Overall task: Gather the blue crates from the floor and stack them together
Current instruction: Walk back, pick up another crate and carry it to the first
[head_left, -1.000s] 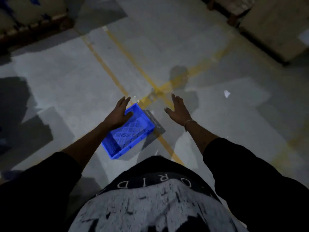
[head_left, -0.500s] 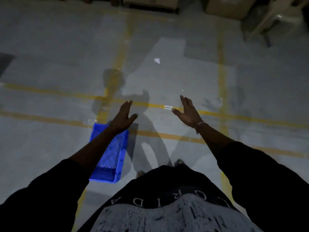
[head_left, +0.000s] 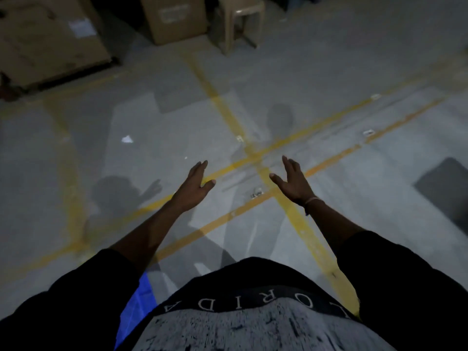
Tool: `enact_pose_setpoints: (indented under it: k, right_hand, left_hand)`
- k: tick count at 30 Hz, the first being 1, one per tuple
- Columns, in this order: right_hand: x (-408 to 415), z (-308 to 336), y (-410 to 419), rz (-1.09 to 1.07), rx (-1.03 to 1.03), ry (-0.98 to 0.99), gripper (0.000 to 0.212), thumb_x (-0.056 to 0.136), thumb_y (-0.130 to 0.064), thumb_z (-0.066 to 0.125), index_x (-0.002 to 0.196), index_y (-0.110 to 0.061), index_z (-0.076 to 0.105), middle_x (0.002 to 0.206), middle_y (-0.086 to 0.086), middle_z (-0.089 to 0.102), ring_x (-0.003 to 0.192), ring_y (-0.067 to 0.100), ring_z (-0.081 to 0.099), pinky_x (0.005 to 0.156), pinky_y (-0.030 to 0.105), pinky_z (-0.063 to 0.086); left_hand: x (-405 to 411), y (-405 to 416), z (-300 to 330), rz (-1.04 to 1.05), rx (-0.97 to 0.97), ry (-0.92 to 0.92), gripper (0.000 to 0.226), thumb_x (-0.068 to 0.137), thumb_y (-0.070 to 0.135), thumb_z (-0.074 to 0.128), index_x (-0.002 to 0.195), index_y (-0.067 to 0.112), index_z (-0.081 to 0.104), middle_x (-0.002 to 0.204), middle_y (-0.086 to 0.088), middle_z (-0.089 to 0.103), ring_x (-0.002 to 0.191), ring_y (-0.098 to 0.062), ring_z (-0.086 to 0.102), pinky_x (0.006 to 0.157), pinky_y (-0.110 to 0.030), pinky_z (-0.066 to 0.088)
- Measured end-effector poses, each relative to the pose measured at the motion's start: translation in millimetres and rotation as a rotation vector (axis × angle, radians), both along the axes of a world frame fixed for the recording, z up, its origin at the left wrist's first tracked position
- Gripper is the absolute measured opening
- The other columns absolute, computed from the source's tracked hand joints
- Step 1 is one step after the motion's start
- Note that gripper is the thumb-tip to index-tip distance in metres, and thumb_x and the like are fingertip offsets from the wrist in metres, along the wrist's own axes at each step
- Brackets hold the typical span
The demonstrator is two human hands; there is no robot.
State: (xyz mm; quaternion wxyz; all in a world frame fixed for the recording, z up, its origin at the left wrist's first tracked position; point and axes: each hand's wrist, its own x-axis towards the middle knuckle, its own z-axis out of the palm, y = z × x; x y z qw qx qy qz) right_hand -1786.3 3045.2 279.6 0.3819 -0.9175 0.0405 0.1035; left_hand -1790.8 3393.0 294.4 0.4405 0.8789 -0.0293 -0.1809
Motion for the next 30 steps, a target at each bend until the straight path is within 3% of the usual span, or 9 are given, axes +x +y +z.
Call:
enact_pose_setpoints:
  k: [2, 10, 15, 19, 30]
  right_hand:
    - [-2.6, 3.0, -45.2, -0.098, 0.010, -0.003, 0.090, 0.087, -0.073, 0.048, 0.158, -0.033, 0.011, 0.164, 0.002, 0.011, 0.150, 0.029, 0.019, 0.117, 0.049, 0.028]
    - [-21.9, 7.7, -193.0, -0.432, 0.030, 0.015, 0.093, 0.083, -0.080, 0.044, 0.157, -0.035, 0.012, 0.165, 0.000, 0.011, 0.150, 0.027, 0.018, 0.119, 0.048, 0.023]
    - [-16.0, 14.8, -256.7, -0.573, 0.051, 0.016, 0.089, 0.087, -0.073, 0.048, 0.158, -0.033, 0.013, 0.164, -0.003, 0.012, 0.149, 0.024, 0.021, 0.119, 0.045, 0.025]
    - [7.1, 12.1, -308.3, -0.673, 0.059, 0.027, 0.089, 0.087, -0.074, 0.048, 0.158, -0.034, 0.012, 0.164, -0.003, 0.012, 0.150, 0.025, 0.020, 0.120, 0.046, 0.024]
    - [123.5, 6.6, -438.0, -0.937, 0.081, 0.025, 0.090, 0.086, -0.074, 0.048, 0.158, -0.034, 0.012, 0.164, -0.005, 0.010, 0.150, 0.023, 0.018, 0.121, 0.046, 0.024]
  left_hand:
    - [24.6, -45.4, 1.2, -0.079, -0.002, 0.006, 0.074, 0.100, 0.046, 0.055, 0.161, 0.034, 0.016, 0.169, 0.007, 0.007, 0.152, -0.018, 0.026, 0.121, -0.045, 0.031]
    - [104.7, -212.2, 12.1, -0.347, -0.038, 0.013, 0.072, 0.102, 0.039, 0.056, 0.162, 0.032, 0.016, 0.169, 0.007, 0.006, 0.150, -0.018, 0.031, 0.119, -0.043, 0.035]
    - [155.0, -292.9, 16.4, -0.474, -0.047, 0.016, 0.072, 0.103, 0.038, 0.054, 0.162, 0.027, 0.014, 0.170, 0.006, 0.005, 0.150, -0.018, 0.030, 0.113, -0.033, 0.035]
    - [211.6, -355.7, 11.6, -0.569, -0.048, 0.033, 0.072, 0.104, 0.039, 0.052, 0.163, 0.029, 0.011, 0.170, 0.008, 0.002, 0.152, -0.018, 0.026, 0.112, -0.031, 0.032]
    - [409.8, -548.1, 0.3, -0.848, -0.010, -0.014, 0.074, 0.102, 0.042, 0.053, 0.162, 0.027, 0.013, 0.170, 0.004, 0.006, 0.153, -0.020, 0.025, 0.119, -0.040, 0.032]
